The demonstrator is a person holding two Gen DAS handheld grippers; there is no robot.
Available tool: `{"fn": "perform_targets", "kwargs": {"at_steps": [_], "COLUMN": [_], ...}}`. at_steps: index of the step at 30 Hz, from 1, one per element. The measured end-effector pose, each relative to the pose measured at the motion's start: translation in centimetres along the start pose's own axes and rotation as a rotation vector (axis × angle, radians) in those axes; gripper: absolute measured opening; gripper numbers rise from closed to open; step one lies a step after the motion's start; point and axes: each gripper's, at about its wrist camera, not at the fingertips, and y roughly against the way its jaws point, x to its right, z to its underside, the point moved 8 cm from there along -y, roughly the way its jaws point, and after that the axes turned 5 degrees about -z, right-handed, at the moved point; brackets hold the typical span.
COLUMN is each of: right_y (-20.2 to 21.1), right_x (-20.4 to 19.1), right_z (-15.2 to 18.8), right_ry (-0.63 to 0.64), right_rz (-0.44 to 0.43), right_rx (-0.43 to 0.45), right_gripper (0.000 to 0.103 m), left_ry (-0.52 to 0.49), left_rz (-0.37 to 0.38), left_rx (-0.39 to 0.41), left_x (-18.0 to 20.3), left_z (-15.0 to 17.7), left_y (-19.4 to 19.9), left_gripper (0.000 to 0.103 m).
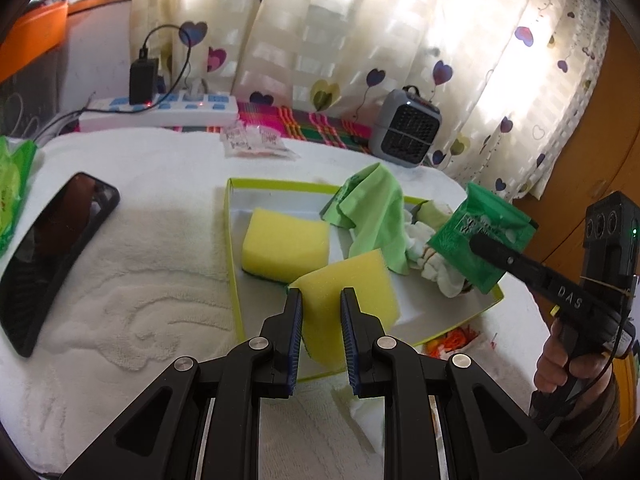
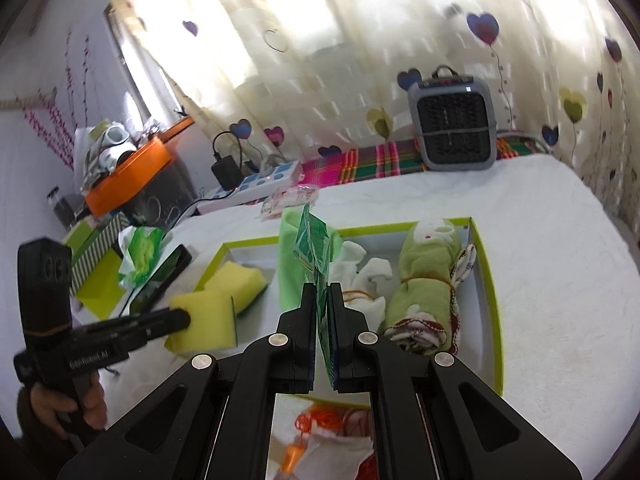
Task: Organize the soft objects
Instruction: 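Lower the sponge and packet into the box and open both tools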
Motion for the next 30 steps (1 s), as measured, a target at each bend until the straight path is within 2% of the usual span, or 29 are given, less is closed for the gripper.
{"fn": "perform_targets", "kwargs": {"at_steps": [4, 8, 17, 21, 26, 30], "right_y": [-0.1, 0.3, -0.6, -1.3, -2.1, -2.7], "right_x": [0.6, 0.8, 1.8, 1.7, 1.3, 0.7], "right_z": [-0.8, -2.0, -2.8, -2.7, -2.1, -1.2], "right_ry": [0.003, 0.078, 0.206, 0.29, 0.484, 0.577], "right_rz": [0.027, 0.109, 0.254, 0.328, 0.498, 0.538], "right_rx": [0.023, 0.052, 0.047, 0.029, 0.019, 0.006], "right_gripper": [0.006, 0.006, 0.006, 0.006, 0.006, 0.006], "left_ry": [-0.002, -0.008, -0.014, -0.011, -0.011, -0.018], "left_rz": [-0.006, -0.015, -0.044, -0.064, -0.077, -0.092], "left_rx": [-0.012, -0.017, -0.033, -0.036, -0.032, -0.027], "left_x": [-0.1, -0.1, -0.4, -0.5, -0.6, -0.6], "left_z": [0.0, -0.2, -0.7, -0.9, -0.9, -0.9], "left_y": [-0.9, -1.5, -2.7, -3.0, -3.0, -3.0], "left_gripper": [0.018, 0.018, 0.018, 0.019, 0.019, 0.019]}}
